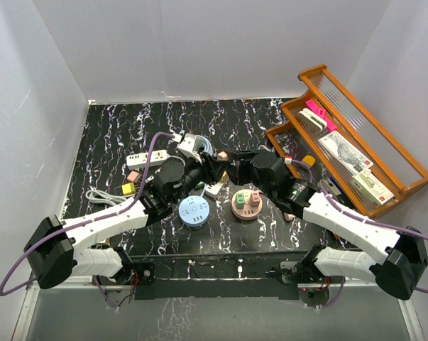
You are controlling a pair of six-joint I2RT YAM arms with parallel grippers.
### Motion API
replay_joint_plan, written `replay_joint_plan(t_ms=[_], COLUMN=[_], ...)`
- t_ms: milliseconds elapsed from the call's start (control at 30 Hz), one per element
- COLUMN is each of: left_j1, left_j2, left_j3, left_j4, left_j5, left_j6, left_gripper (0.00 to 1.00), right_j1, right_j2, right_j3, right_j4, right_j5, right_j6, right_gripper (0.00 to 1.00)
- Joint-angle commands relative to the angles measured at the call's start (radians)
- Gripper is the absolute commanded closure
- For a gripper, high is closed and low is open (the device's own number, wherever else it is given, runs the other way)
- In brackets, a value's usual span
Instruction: Insert the plug
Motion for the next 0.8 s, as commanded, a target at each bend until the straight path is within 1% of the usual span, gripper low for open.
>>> replay_joint_plan(t_ms=[0,33,67,100,133,200,267,300,367,433,500,633,700,767], left_j1=[0.001,0.001,0.001,0.0,0.002,0.004,0.019,0.033,0.069,0.114,0.146,0.162,0.163,0.163], left_j2=[-0.009,-0.017,-0.025,-0.032,-0.035,-0.045,-0.057,-0.064,-0.084,-0.105,-0.123,-0.119,-0.106,-0.096], left_j3=[0.04,0.039,0.042,0.051,0.065,0.103,0.147,0.176,0.21,0.246,0.278,0.34,0.352,0.341], left_j4=[-0.029,-0.028,-0.033,-0.046,-0.069,-0.148,-0.258,-0.315,-0.433,-0.582,-0.708,-0.961,-1.053,-1.109], left_j5=[-0.024,-0.028,-0.027,-0.028,-0.028,-0.039,-0.038,-0.024,0.025,0.095,0.134,0.158,0.214,0.292], left_j6=[-0.003,0.003,0.014,0.027,0.042,0.072,0.106,0.119,0.149,0.187,0.227,0.262,0.285,0.328], left_gripper=[0.91,0.98,1.0,1.0,1.0,1.0,1.0,1.0,1.0,1.0,1.0,1.0,1.0,1.0], right_j1=[0.005,0.003,0.0,-0.002,-0.002,-0.003,-0.005,-0.009,-0.013,-0.016,-0.019,-0.018,-0.019,-0.019], right_j2=[-0.003,-0.004,-0.004,-0.005,-0.005,-0.007,-0.013,-0.021,-0.051,-0.101,-0.16,-0.292,-0.337,-0.366], right_j3=[0.027,0.022,0.017,0.014,0.013,0.017,0.018,0.012,-0.012,-0.06,-0.117,-0.208,-0.234,-0.246], right_j4=[0.079,0.082,0.085,0.088,0.089,0.087,0.057,0.04,0.005,-0.013,-0.024,-0.07,-0.077,-0.074], right_j5=[-0.005,-0.006,-0.006,-0.003,0.004,0.029,0.052,0.058,0.07,0.082,0.101,0.155,0.172,0.182], right_j6=[-0.004,-0.011,-0.028,-0.054,-0.089,-0.195,-0.297,-0.339,-0.402,-0.437,-0.457,-0.46,-0.501,-0.55], right_gripper=[0.68,0.65,0.59,0.46,0.36,0.22,0.13,0.1,0.08,0.08,0.08,0.09,0.11,0.12])
